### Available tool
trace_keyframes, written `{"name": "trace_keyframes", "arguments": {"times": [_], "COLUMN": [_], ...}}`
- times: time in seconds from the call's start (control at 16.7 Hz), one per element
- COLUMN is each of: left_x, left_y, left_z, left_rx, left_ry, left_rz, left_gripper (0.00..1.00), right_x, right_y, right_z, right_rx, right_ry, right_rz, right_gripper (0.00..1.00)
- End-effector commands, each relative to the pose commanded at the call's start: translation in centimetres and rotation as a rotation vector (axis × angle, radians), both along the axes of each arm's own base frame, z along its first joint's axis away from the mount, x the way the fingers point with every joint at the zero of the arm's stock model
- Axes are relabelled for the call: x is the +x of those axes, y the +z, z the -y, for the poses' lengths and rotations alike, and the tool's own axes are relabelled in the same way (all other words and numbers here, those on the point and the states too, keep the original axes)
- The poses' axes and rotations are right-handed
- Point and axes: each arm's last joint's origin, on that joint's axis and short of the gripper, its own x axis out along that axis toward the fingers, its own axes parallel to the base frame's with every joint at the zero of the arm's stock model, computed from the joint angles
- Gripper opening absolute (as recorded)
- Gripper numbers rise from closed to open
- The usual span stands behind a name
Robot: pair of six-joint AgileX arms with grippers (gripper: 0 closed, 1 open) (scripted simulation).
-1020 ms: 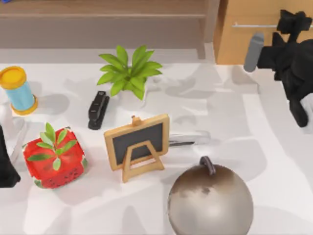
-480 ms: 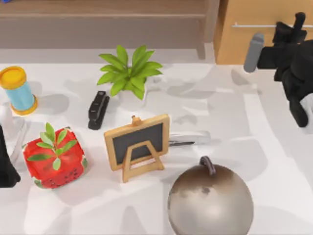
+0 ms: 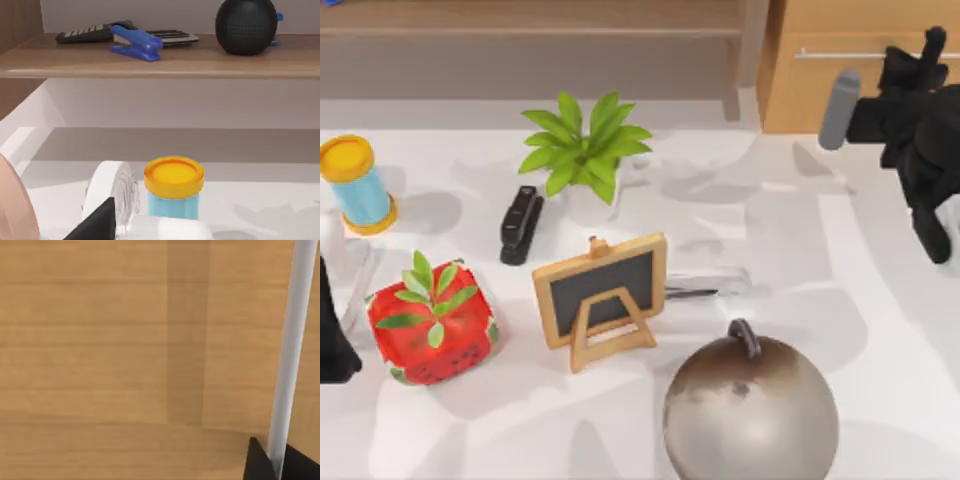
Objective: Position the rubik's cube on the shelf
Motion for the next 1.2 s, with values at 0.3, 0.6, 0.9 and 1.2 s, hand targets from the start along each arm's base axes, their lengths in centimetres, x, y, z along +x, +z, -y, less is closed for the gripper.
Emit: {"name": "trace_keyframes", "arguments": {"times": [0.3,0.6,0.9,1.2], "left_x": [0.0,0.0,0.0,0.0], "left_y": [0.0,0.0,0.0,0.0], "left_z": [0.0,0.0,0.0,0.0], "left_rx": [0.0,0.0,0.0,0.0], "left_ry": [0.0,0.0,0.0,0.0], "left_rz": [0.0,0.0,0.0,0.0], "left_gripper": [1.0,1.0,1.0,1.0], "right_x": [-3.9,-6.0,-6.8,-11.2], "right_y": [-0.6,-0.3,-0.2,-0.9], "right_z": [0.0,0.0,0.0,0.1], "right_rx": [-0.005,-0.003,-0.001,-0.01], "right_ry": [-0.001,-0.001,-0.006,0.002], "right_rz": [-0.026,-0.012,-0.002,-0.04], "right_gripper": [0.0,0.0,0.0,0.0]}}
